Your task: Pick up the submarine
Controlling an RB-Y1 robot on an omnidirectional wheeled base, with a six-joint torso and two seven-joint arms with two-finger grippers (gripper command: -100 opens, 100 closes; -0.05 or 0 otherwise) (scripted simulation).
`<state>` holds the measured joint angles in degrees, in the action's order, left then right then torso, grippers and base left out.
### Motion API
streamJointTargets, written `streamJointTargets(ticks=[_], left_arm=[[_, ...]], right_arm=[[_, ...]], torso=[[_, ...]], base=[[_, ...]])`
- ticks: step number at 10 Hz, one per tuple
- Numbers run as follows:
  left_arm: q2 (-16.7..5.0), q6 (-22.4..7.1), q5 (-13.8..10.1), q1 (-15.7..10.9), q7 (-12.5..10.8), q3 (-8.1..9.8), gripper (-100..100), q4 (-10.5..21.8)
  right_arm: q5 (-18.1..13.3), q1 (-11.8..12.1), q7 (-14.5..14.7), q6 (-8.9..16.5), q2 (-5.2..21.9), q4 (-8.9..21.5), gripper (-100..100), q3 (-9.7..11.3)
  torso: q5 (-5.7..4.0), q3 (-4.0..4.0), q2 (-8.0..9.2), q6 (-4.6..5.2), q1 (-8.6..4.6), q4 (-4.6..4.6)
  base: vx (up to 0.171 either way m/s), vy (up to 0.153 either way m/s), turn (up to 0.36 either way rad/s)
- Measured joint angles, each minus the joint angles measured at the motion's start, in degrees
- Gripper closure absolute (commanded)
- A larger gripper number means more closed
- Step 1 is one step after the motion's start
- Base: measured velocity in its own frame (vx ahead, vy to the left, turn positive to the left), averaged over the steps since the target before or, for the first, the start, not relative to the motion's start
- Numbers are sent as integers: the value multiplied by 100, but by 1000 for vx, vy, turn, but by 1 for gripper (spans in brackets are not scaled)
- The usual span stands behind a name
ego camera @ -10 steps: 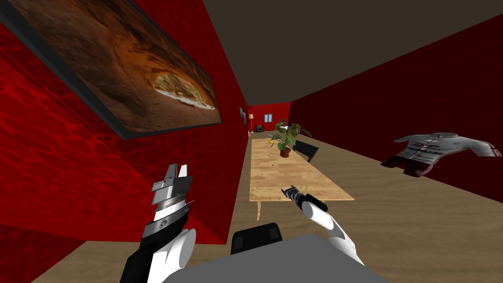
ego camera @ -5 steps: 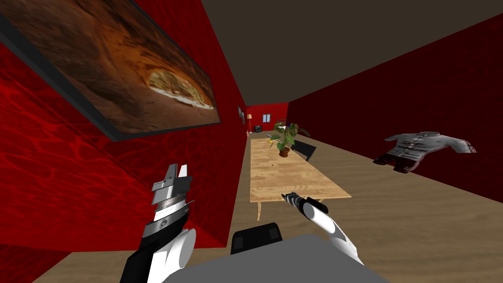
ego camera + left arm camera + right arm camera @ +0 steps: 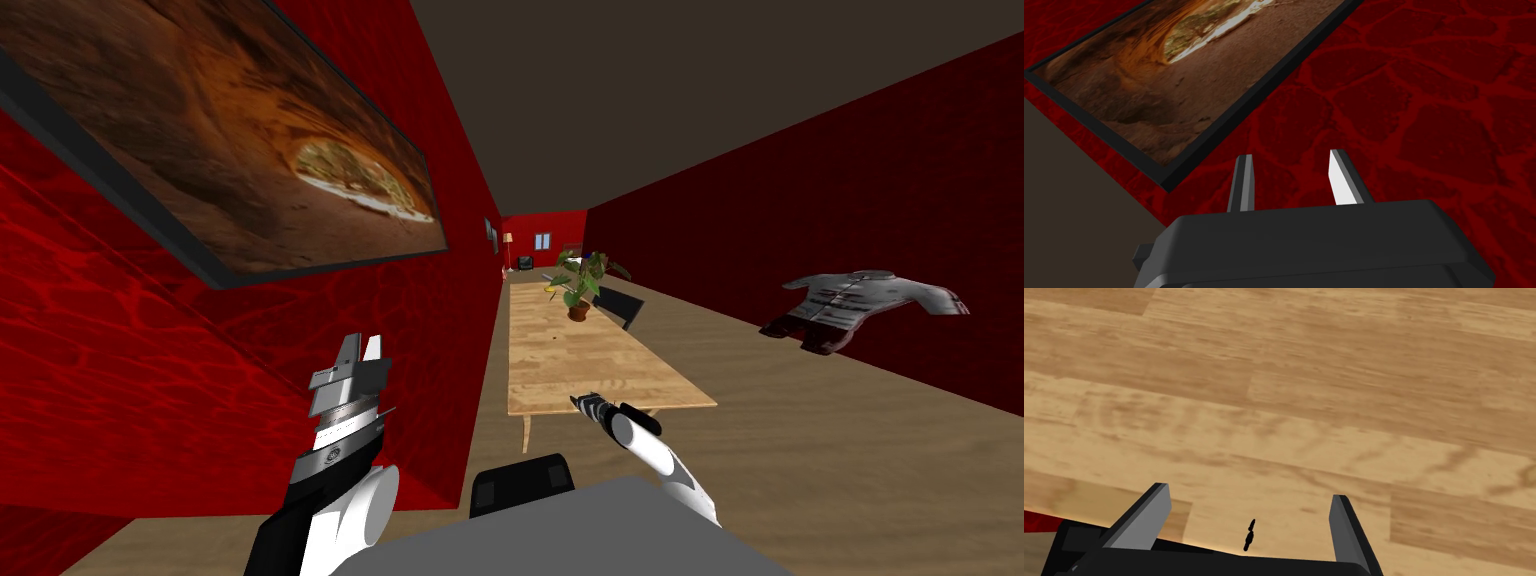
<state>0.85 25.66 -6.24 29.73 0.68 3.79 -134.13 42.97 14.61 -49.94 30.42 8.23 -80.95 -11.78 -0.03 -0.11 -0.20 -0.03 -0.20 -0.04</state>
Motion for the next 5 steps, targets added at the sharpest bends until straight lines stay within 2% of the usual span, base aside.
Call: streamJointTargets(ticks=[1,5], left_arm=[[0,0,0,0,0,0,0,0],[1,0,0,-1,0,-1,0,0]], right_arm=[[-1,-5,11,-16,-5,11,100,2],[9,-6,-7,-12,-12,8,100,-2]], torso=[[2,4,7,1,8,1],[5,6,13,-4,17,0]], base=[[0,0,0],[0,0,0]])
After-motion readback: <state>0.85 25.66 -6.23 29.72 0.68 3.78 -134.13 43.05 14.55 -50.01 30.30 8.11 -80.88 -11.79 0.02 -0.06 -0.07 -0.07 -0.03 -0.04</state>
